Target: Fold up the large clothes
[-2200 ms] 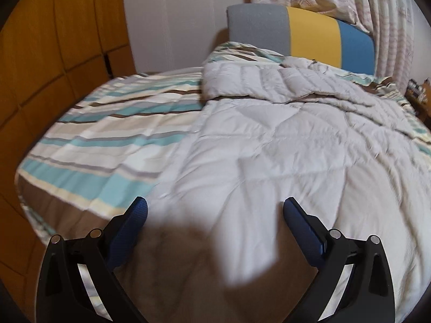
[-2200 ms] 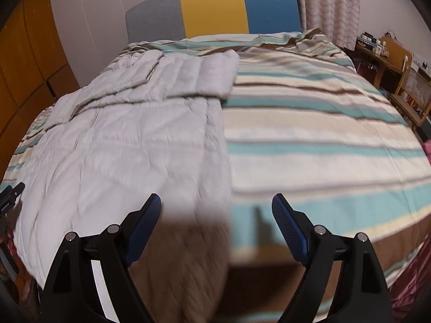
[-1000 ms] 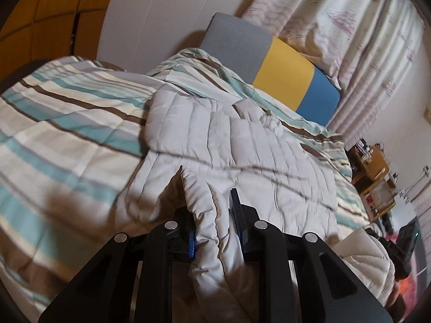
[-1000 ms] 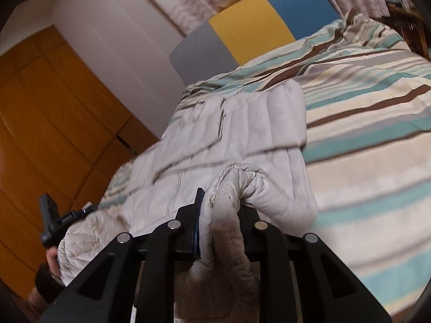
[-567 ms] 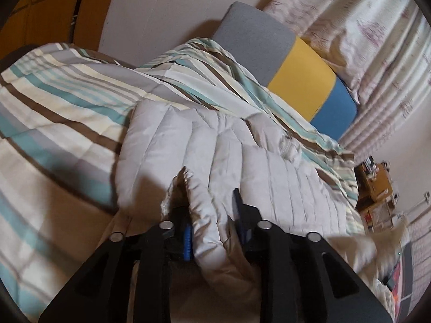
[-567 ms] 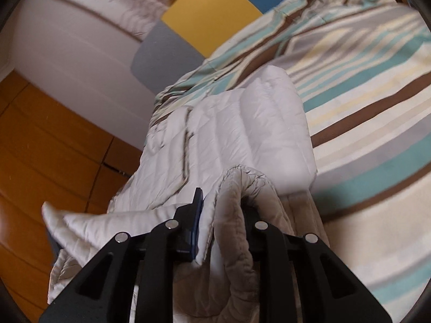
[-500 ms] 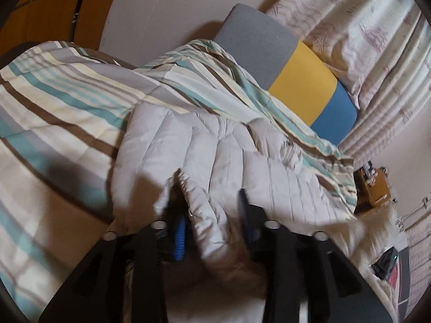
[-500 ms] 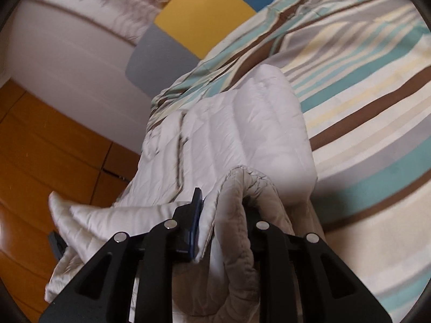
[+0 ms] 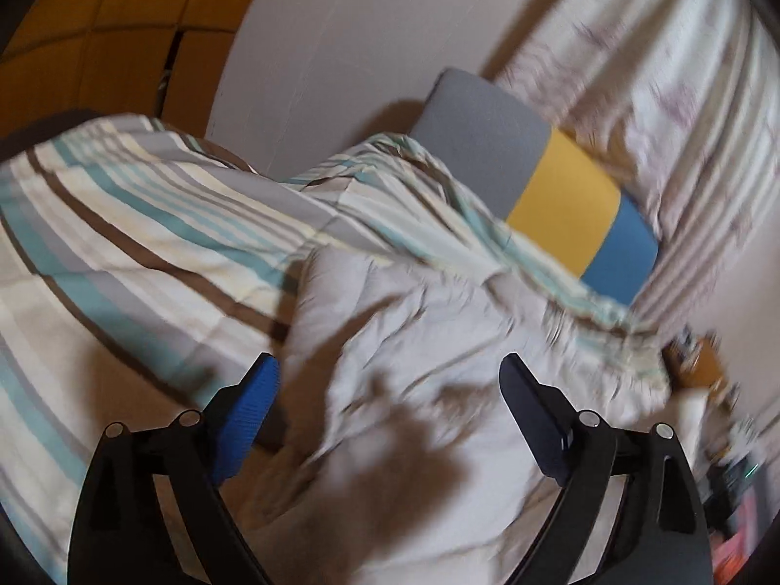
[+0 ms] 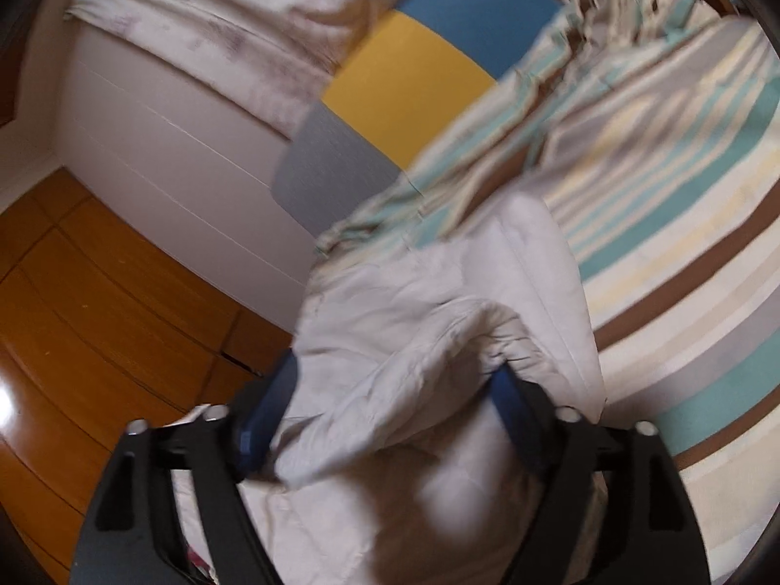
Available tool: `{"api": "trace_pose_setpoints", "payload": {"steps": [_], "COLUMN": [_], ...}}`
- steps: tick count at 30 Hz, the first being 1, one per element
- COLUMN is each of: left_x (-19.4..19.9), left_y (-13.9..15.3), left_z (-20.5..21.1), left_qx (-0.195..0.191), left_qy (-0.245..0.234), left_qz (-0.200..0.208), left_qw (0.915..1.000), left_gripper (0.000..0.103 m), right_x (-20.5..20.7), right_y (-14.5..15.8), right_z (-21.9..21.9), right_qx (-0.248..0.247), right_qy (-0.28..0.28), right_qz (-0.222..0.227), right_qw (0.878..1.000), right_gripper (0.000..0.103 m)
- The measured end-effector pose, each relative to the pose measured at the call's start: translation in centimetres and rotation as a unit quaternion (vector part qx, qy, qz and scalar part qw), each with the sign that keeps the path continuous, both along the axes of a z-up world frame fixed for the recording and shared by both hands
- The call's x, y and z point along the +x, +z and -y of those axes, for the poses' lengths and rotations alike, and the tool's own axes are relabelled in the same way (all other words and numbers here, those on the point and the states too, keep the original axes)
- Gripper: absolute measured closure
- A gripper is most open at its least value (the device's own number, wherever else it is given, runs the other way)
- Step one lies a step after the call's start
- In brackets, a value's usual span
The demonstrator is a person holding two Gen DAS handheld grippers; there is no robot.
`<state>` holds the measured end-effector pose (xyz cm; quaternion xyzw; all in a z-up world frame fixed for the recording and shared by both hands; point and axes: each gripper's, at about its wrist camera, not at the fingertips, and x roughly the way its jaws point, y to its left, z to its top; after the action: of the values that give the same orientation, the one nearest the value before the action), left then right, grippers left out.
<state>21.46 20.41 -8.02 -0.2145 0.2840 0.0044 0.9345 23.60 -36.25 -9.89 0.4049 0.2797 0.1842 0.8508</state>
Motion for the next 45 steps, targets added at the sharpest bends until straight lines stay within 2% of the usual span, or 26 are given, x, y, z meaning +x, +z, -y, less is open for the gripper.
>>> {"api": "trace_pose_setpoints", "payload": {"steps": [1, 3, 5, 9, 11, 12, 16, 17, 19, 22, 30, 34, 36, 40, 43, 45], "left_x": [-0.5, -1.3, -2.0, -1.4, -0.7, -0.5, -1.1, -1.5, -2.5, -4.4, -12.2, -16.5, -18.1, -20.4, -21.5, -21.3], "left_y": [-0.4, -1.4, -2.7, -4.4, -5.2, -5.5, -5.8, -5.7, -5.7, -5.8, -5.7, -5.5, -5.3, -3.8, -1.4, 0.1], "left_z": [0.2, 0.5, 0.9, 1.7, 2.2, 2.6, 3.7, 3.8, 4.2, 4.6, 5.8, 6.5, 6.8, 6.6, 6.0, 6.3], "left_qx": [0.018, 0.045, 0.067, 0.046, 0.033, 0.039, 0.063, 0.066, 0.069, 0.068, 0.055, 0.046, 0.045, 0.058, 0.066, 0.068], "left_qy": [-0.005, -0.017, -0.030, -0.045, -0.047, -0.041, -0.059, -0.066, -0.085, -0.101, -0.130, -0.140, -0.140, -0.122, -0.100, -0.104], "left_qz": [-0.003, -0.016, -0.028, -0.059, -0.079, -0.087, -0.102, -0.103, -0.107, -0.110, -0.109, -0.107, -0.103, -0.074, -0.024, 0.008], "left_qw": [0.9998, 0.9987, 0.9969, 0.9962, 0.9952, 0.9946, 0.9911, 0.9903, 0.9882, 0.9864, 0.9839, 0.9833, 0.9838, 0.9880, 0.9925, 0.9922], "left_gripper": [0.009, 0.008, 0.008, 0.008, 0.018, 0.020, 0.047, 0.052, 0.057, 0.059, 0.059, 0.059, 0.054, 0.026, 0.018, 0.013], "right_x": [-0.5, -1.9, -2.9, -1.5, -0.6, -0.2, -0.3, -0.6, -1.2, -2.8, -10.2, -14.9, -16.5, -17.9, -18.4, -18.2], "right_y": [0.2, 0.7, 0.2, -2.5, -4.0, -4.6, -4.7, -4.7, -4.7, -4.4, -3.9, -3.8, -3.4, -1.3, 0.6, 1.4], "right_z": [0.1, 0.3, 0.6, -0.7, -1.8, -2.2, -3.9, -3.9, -3.5, -2.9, -0.3, 1.8, 2.3, 1.9, 1.8, 1.6], "right_qx": [-0.010, -0.052, -0.086, -0.130, -0.139, -0.131, -0.155, -0.149, -0.140, -0.137, -0.135, -0.119, -0.126, -0.173, -0.197, -0.224], "right_qy": [-0.007, -0.036, -0.032, 0.001, 0.019, 0.026, 0.040, 0.045, 0.051, 0.061, 0.092, 0.095, 0.100, 0.089, 0.082, 0.086], "right_qz": [0.007, 0.017, 0.013, -0.058, -0.100, -0.110, -0.114, -0.115, -0.117, -0.115, -0.114, -0.117, -0.118, -0.089, -0.049, -0.030], "right_qw": [1.000, 0.998, 0.996, 0.990, 0.985, 0.985, 0.980, 0.981, 0.982, 0.982, 0.980, 0.981, 0.980, 0.977, 0.976, 0.970], "right_gripper": [0.002, 0.002, 0.002, 0.002, 0.002, 0.004, 0.042, 0.046, 0.057, 0.063, 0.064, 0.064, 0.062, 0.028, 0.020, 0.013]}}
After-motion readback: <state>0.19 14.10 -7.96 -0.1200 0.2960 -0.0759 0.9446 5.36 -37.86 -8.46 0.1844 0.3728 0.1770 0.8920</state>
